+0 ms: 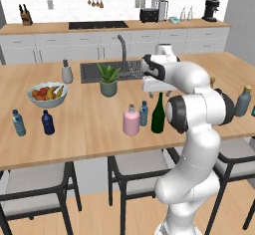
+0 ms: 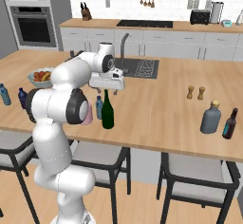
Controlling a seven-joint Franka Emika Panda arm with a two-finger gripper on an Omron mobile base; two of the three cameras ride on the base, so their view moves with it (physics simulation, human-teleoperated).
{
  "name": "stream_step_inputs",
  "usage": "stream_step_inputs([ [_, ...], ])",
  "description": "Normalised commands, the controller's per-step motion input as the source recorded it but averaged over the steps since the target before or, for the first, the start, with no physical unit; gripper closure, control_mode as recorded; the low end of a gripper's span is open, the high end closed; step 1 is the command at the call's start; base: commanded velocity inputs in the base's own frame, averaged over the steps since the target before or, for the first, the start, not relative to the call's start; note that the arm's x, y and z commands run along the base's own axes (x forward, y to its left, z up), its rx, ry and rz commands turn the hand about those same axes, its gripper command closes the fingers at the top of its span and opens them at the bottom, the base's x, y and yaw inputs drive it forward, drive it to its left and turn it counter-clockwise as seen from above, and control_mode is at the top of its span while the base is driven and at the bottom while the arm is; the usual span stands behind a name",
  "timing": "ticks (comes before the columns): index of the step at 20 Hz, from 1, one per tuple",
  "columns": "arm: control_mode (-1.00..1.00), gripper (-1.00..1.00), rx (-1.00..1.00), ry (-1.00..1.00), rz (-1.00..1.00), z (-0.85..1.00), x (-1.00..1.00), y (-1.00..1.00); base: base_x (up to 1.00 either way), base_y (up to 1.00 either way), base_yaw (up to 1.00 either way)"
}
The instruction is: Move the plastic bottles in the middle to the plastics group, and the glass bottles in the middle to the glass group.
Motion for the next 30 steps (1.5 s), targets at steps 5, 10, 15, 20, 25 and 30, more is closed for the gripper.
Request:
stream_step_inputs([
  [5,-1.0,-1.0,0.0,0.0,0.0,-0.2,0.07,0.0,0.0,0.0,0.0],
  [10,-1.0,-1.0,0.0,0.0,0.0,-0.09,-0.01,0.0,0.0,0.0,0.0],
  [15,-1.0,-1.0,0.0,-0.03,0.0,0.01,-0.04,0.0,0.0,0.0,0.0],
  [20,-1.0,-1.0,0.0,-0.04,0.0,0.12,-0.11,0.0,0.0,0.0,0.0],
  [25,-1.0,-1.0,-0.01,-0.01,0.0,0.11,-0.19,0.0,0.0,0.0,0.0],
  [30,-1.0,-1.0,-0.07,0.0,0.0,-0.03,-0.1,0.0,0.0,0.0,0.0],
])
